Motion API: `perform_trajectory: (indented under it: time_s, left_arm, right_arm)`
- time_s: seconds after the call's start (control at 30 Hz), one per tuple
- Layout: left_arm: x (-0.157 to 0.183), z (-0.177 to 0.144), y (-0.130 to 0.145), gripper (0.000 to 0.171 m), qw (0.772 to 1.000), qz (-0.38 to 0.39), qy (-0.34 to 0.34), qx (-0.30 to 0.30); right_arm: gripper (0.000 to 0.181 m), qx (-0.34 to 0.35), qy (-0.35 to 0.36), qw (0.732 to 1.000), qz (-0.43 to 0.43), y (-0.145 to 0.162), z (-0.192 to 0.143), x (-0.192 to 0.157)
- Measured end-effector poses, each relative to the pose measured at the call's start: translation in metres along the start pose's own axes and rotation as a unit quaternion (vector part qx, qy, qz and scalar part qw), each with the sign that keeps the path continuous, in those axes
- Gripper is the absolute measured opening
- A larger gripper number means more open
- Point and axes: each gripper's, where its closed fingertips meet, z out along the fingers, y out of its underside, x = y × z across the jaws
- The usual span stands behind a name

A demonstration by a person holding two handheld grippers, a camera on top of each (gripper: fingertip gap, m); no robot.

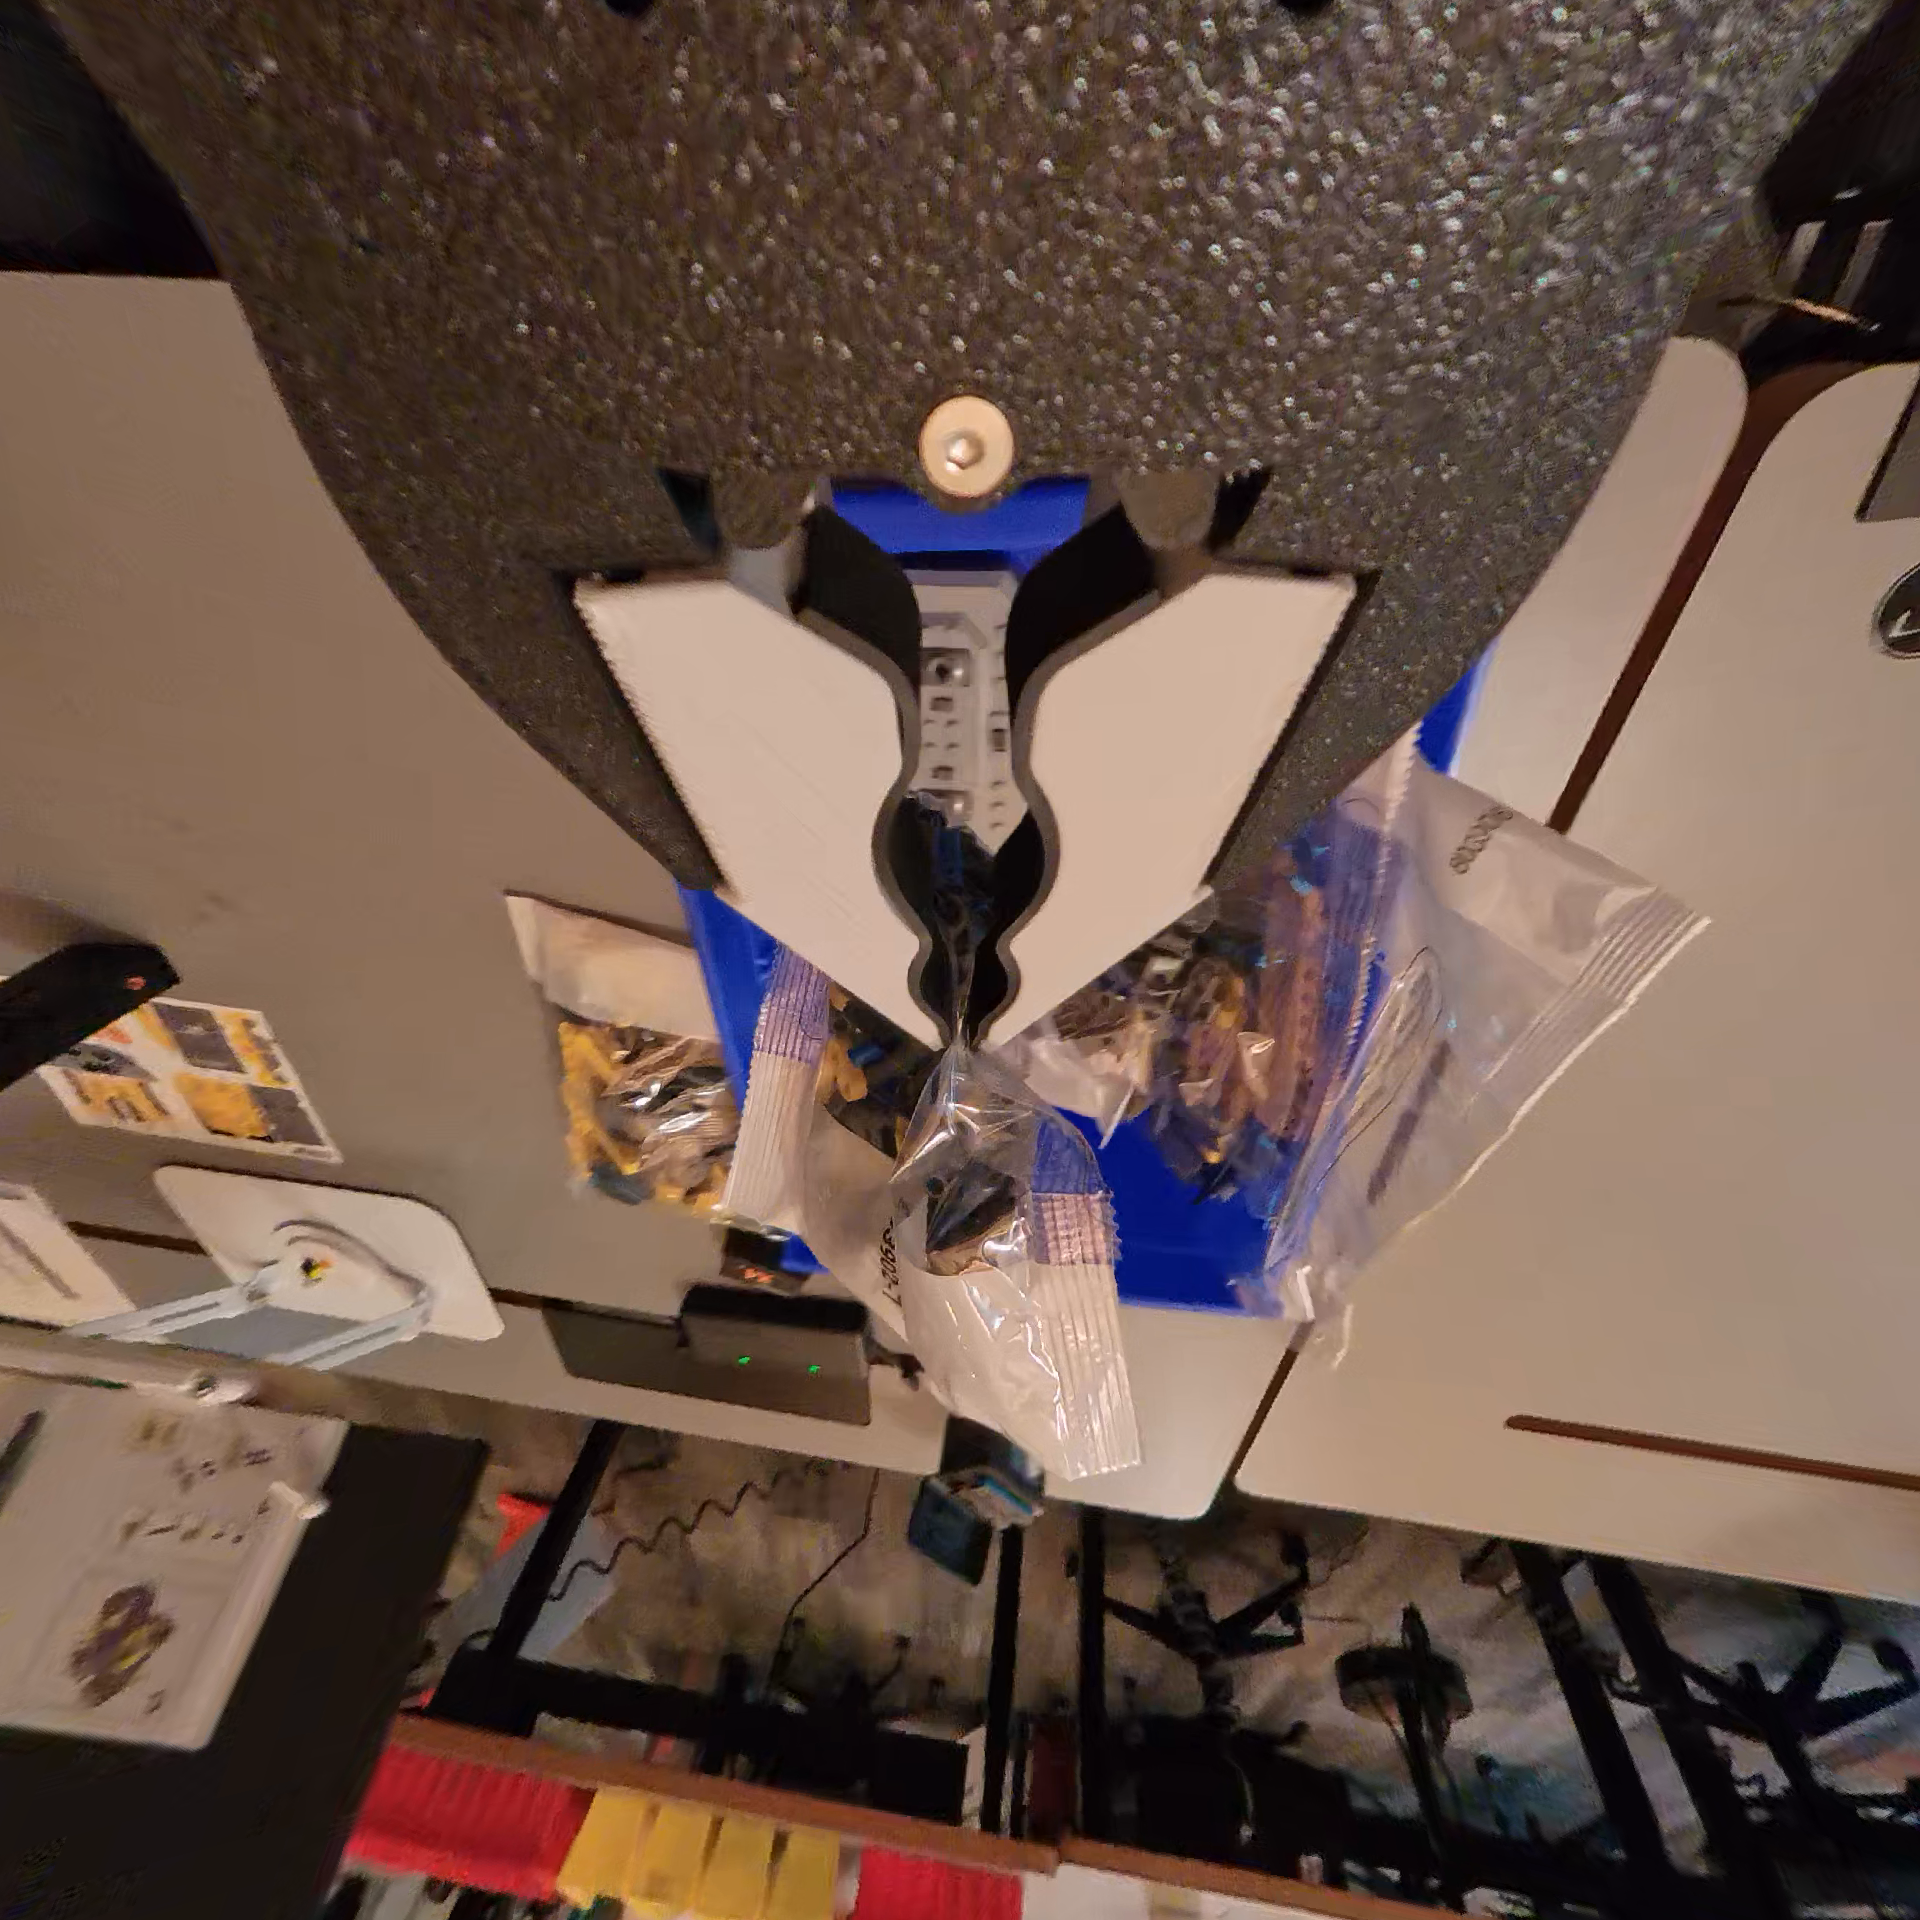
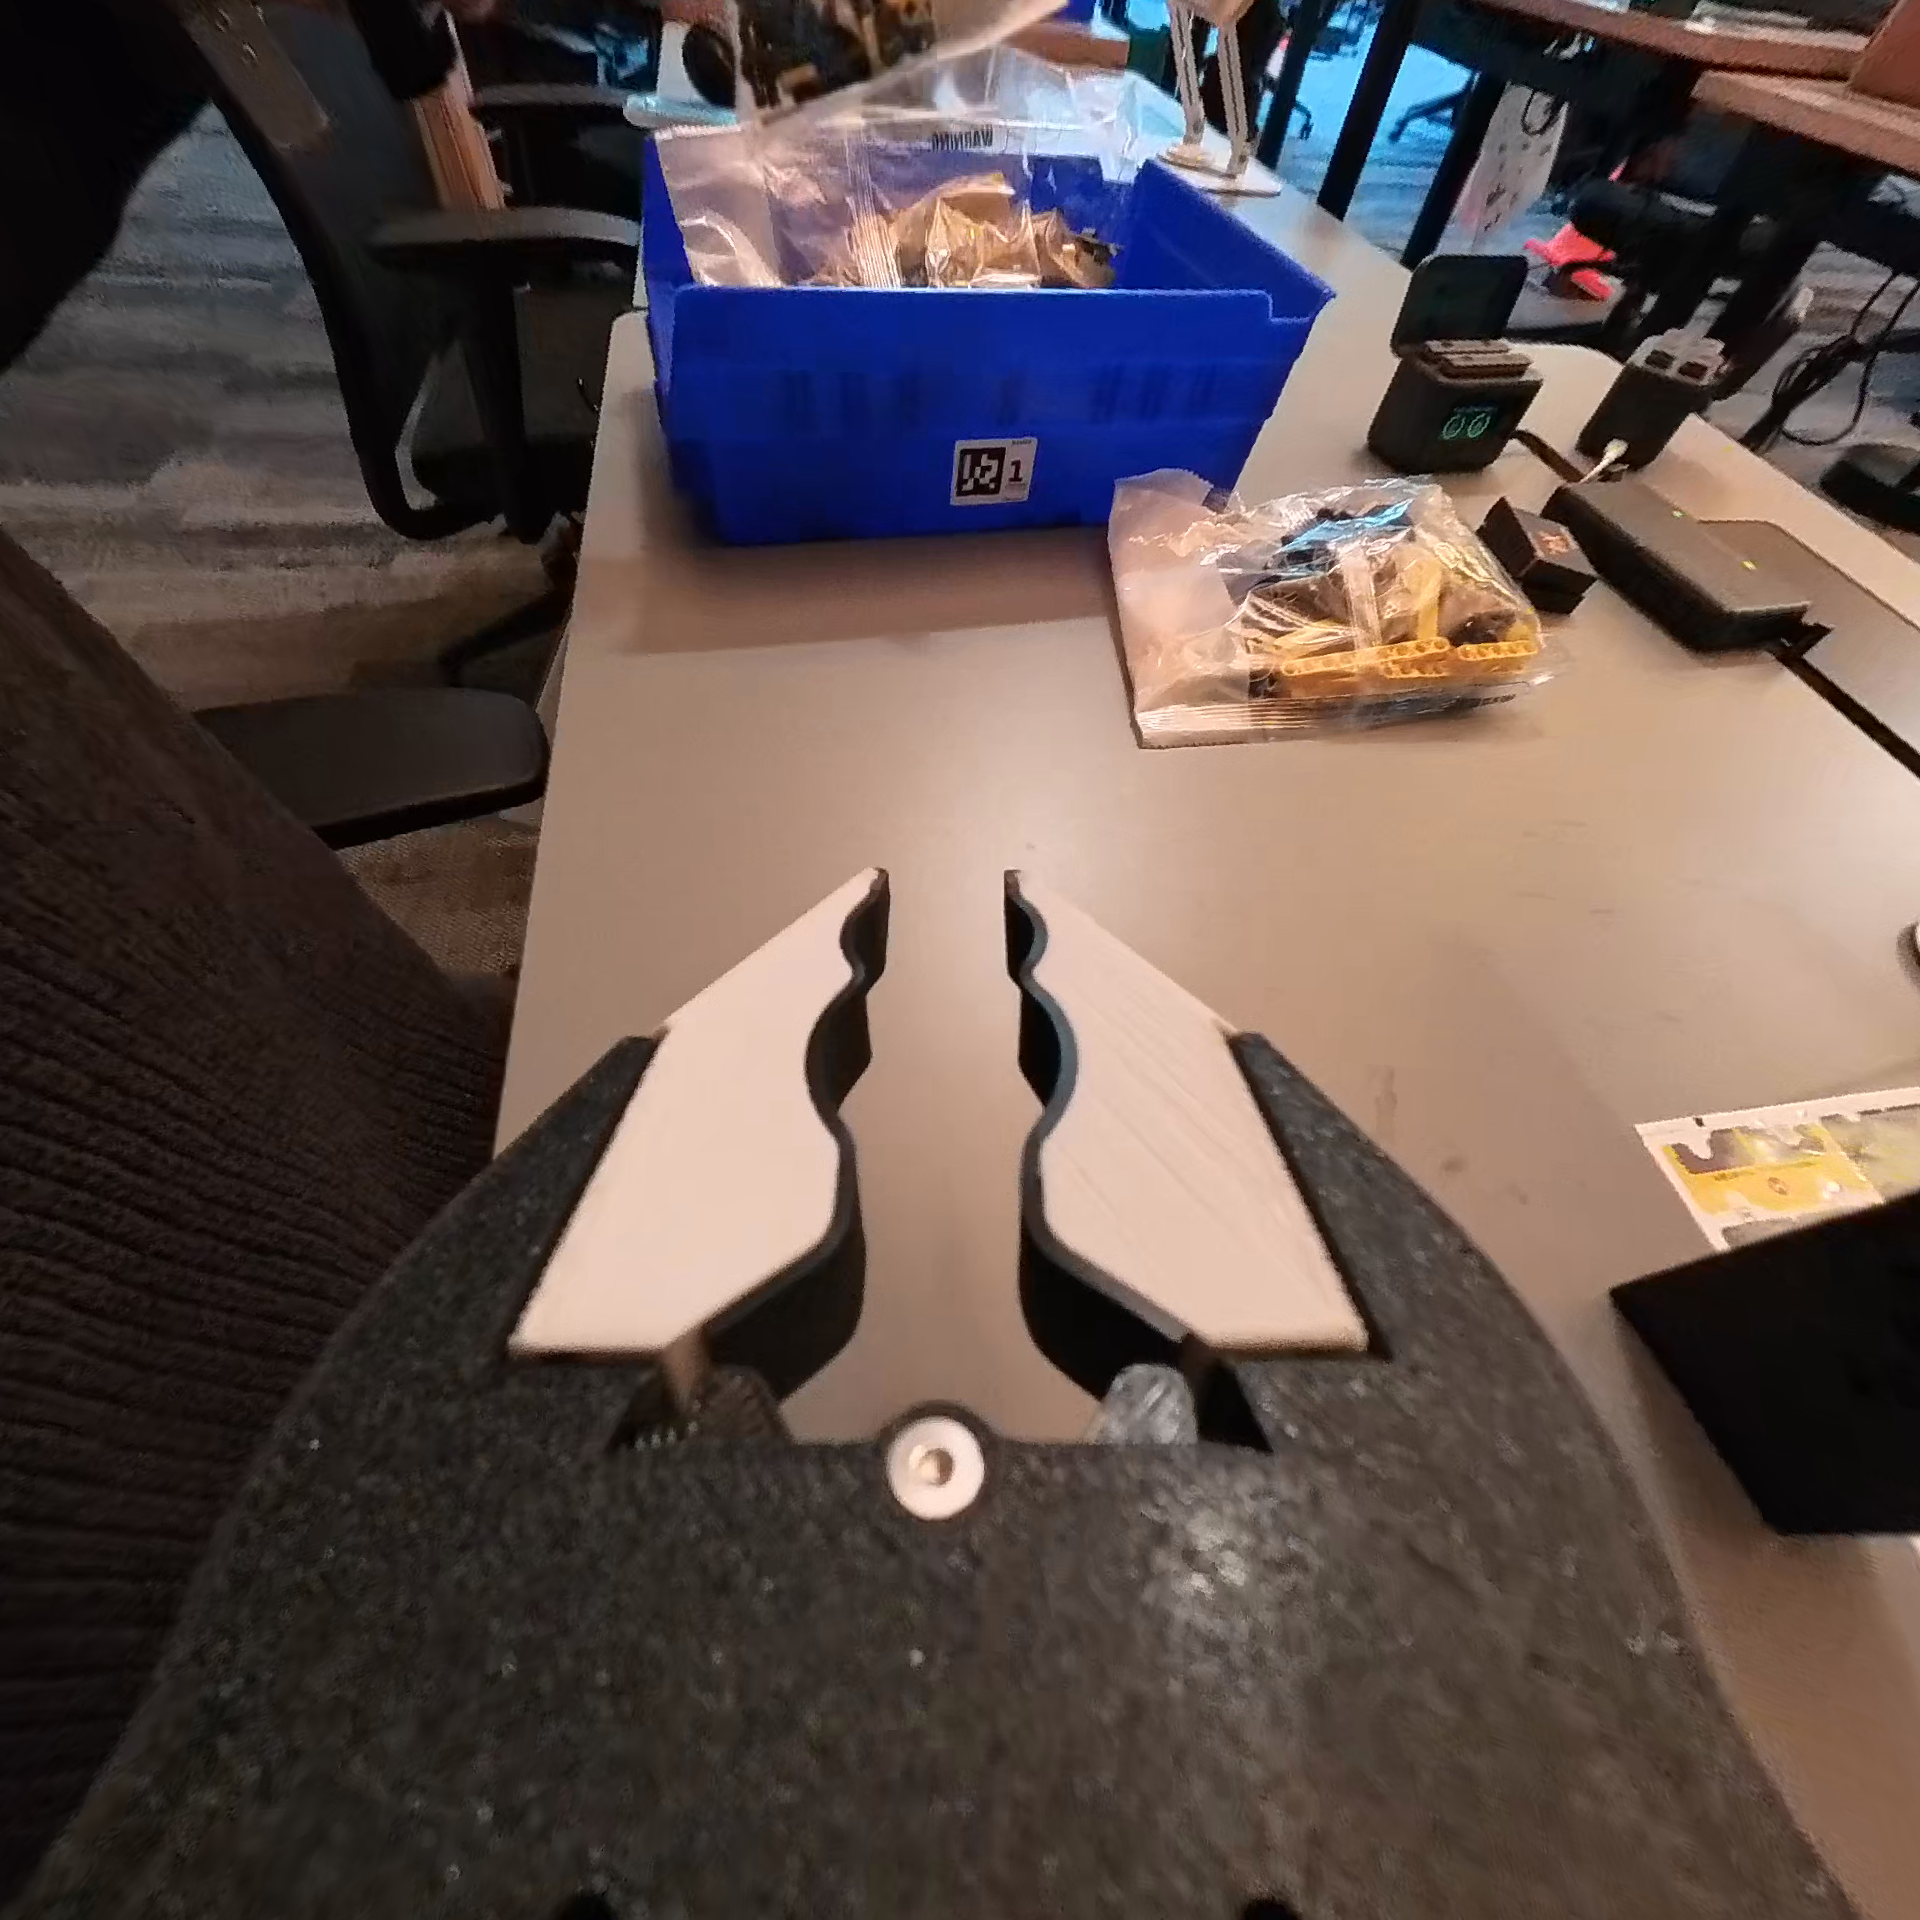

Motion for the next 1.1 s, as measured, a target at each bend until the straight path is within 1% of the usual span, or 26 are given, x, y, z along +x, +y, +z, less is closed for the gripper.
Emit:
perform_trajectory:
  time_s: [0.17, 0.3, 0.37, 0.47, 0.57, 0.6, 0.63, 0.67, 0.7, 0.77, 0.8, 0.83, 0.87, 0.93, 1.0, 1.07, 1.1]
  left_arm:
    - [0.042, -0.004, -0.01, 0.002, 0.999, 0.009, 0.038, 0.007]
    - [0.09, -0.002, -0.018, 0.002, 0.995, 0.023, 0.09, 0.02]
    - [0.122, 0.0, -0.02, 0.002, 0.991, 0.03, 0.128, 0.029]
    - [0.178, 0.004, -0.017, 0.002, 0.978, 0.027, 0.202, 0.036]
    - [0.24, 0.005, -0.006, 0.002, 0.955, 0.02, 0.295, 0.038]
    - [0.26, 0.005, 0.0, 0.002, 0.945, 0.02, 0.325, 0.038]
    - [0.279, 0.005, 0.008, 0.002, 0.936, 0.02, 0.35, 0.032]
    - [0.295, 0.006, 0.016, 0.002, 0.929, 0.02, 0.369, 0.025]
    - [0.309, 0.007, 0.026, 0.002, 0.923, 0.022, 0.384, 0.017]
    - [0.331, 0.011, 0.045, 0.002, 0.914, 0.023, 0.405, -0.002]
    - [0.338, 0.013, 0.053, 0.003, 0.913, 0.021, 0.407, -0.008]
    - [0.343, 0.015, 0.058, 0.003, 0.912, 0.014, 0.41, -0.009]
    - [0.346, 0.014, 0.063, 0.004, 0.908, 0.001, 0.42, -0.012]
    - [0.349, 0.012, 0.075, 0.016, 0.897, -0.037, 0.44, -0.028]
    - [0.344, 0.017, 0.093, 0.031, 0.898, -0.059, 0.433, -0.055]
    - [0.334, 0.025, 0.113, 0.034, 0.906, -0.076, 0.408, -0.084]
    - [0.33, 0.026, 0.122, 0.034, 0.907, -0.082, 0.403, -0.093]
  right_arm:
    - [0.021, 0.025, 0.003, 1.0, 0.018, 0.0, -0.014, 0.0]
    - [0.022, 0.055, 0.011, 0.997, 0.057, -0.007, -0.024, 0.005]
    - [0.022, 0.088, 0.006, 0.992, 0.087, -0.021, -0.029, 0.007]
    - [0.022, 0.159, -0.016, 0.978, 0.136, -0.053, -0.038, 0.007]
    - [0.022, 0.206, -0.018, 0.962, 0.18, -0.077, -0.043, 0.015]
    - [0.029, 0.217, -0.017, 0.957, 0.19, -0.082, -0.045, 0.019]
    - [0.043, 0.229, -0.02, 0.953, 0.199, -0.088, -0.048, 0.022]
    - [0.053, 0.24, -0.019, 0.948, 0.21, -0.092, -0.051, 0.026]
    - [0.055, 0.25, -0.019, 0.942, 0.222, -0.095, -0.055, 0.029]
    - [0.052, 0.256, -0.033, 0.936, 0.241, -0.095, -0.061, 0.031]
    - [0.039, 0.247, -0.027, 0.935, 0.254, -0.089, -0.062, 0.035]
    - [0.018, 0.24, -0.011, 0.935, 0.262, -0.081, -0.064, 0.042]
    - [0.004, 0.238, -0.003, 0.935, 0.265, -0.075, -0.068, 0.046]
    - [0.0, 0.239, -0.014, 0.93, 0.279, -0.066, -0.075, 0.046]
    - [0.0, 0.229, -0.003, 0.932, 0.282, -0.058, -0.079, 0.05]
    - [0.0, 0.214, 0.05, 0.943, 0.248, -0.052, -0.087, 0.064]
    - [0.0, 0.204, 0.065, 0.951, 0.225, -0.053, -0.091, 0.068]
